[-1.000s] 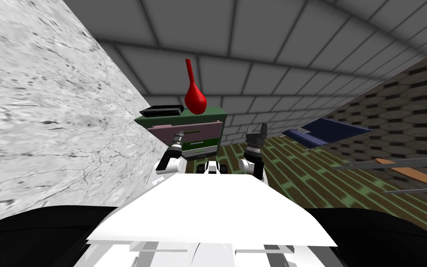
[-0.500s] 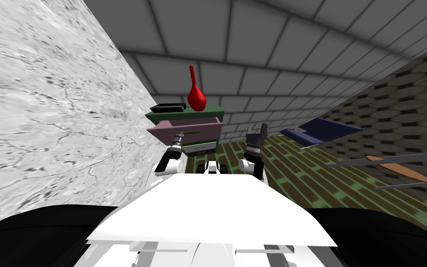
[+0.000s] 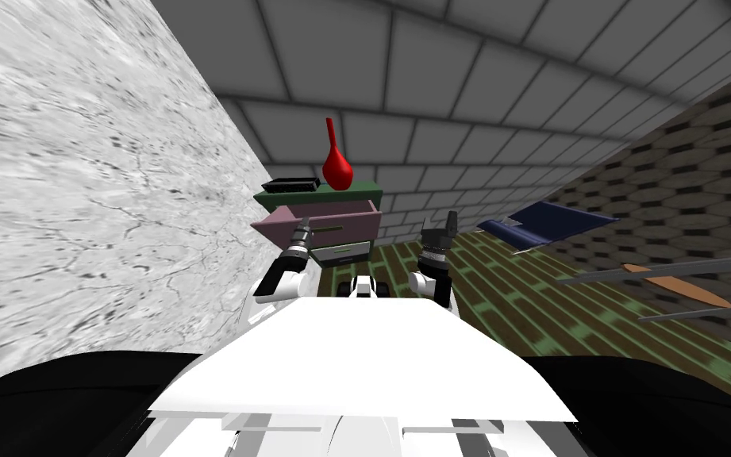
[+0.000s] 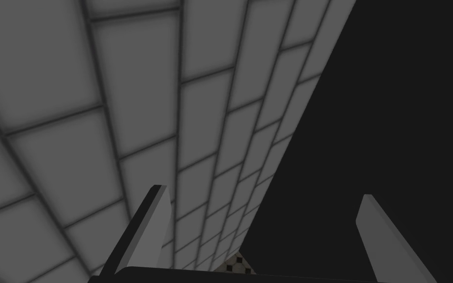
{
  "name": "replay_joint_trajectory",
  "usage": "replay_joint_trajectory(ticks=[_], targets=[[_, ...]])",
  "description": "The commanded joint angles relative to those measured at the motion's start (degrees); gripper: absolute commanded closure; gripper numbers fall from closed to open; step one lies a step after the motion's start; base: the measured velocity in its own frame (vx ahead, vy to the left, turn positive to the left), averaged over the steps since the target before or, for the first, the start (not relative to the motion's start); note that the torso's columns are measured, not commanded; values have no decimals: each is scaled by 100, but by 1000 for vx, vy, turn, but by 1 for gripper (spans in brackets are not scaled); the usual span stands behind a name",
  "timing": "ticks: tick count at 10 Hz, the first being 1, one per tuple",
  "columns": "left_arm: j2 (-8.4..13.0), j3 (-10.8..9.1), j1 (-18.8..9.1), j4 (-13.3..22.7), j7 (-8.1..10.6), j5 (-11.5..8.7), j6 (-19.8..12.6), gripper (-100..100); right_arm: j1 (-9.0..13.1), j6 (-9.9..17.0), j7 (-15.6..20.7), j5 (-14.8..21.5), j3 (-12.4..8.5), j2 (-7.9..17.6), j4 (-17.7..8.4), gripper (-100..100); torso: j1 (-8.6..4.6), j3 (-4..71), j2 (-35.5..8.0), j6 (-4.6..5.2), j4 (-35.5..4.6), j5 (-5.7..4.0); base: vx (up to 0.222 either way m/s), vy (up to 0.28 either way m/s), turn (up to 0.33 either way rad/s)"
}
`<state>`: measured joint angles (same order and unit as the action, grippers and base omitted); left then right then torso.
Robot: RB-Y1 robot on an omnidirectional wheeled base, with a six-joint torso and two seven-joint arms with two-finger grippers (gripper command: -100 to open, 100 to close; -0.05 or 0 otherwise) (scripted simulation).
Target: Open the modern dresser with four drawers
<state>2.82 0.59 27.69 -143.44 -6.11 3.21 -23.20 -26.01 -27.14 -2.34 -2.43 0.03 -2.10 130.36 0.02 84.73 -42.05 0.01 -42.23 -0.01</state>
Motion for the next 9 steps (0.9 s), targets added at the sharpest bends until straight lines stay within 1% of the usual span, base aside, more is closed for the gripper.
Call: replay_joint_trajectory(ticks=[1,4,5,6,7,9], targets=[[7,-19,-42,-283,-8,-13,-320,-100,0,0,0,0,0,0,0,0,-5,-17,-25,-1,-6,0,21,6,-7],[20,-45,-100,-639,-16,-32,-733,-100,1,0,0,0,0,0,0,0,-15,-31,-54,-6,-32,-16,6,2,-13],[20,-45,-100,-639,-16,-32,-733,-100,1,0,0,0,0,0,0,0,-17,-34,-64,-11,-44,-24,7,1,-4],[48,-65,-92,-549,6,-69,-784,-100,1,0,0,0,0,0,0,0,-19,-39,-73,-14,-51,-27,9,1,-3],[49,-64,-87,-546,8,-72,-811,0,1,0,0,0,0,0,0,0,-17,-40,-68,-9,-38,-18,0,0,0],[49,-59,-71,-519,9,-74,-832,0,1,0,0,0,0,0,0,0,-11,-26,-43,-4,-22,-10,0,0,0]])
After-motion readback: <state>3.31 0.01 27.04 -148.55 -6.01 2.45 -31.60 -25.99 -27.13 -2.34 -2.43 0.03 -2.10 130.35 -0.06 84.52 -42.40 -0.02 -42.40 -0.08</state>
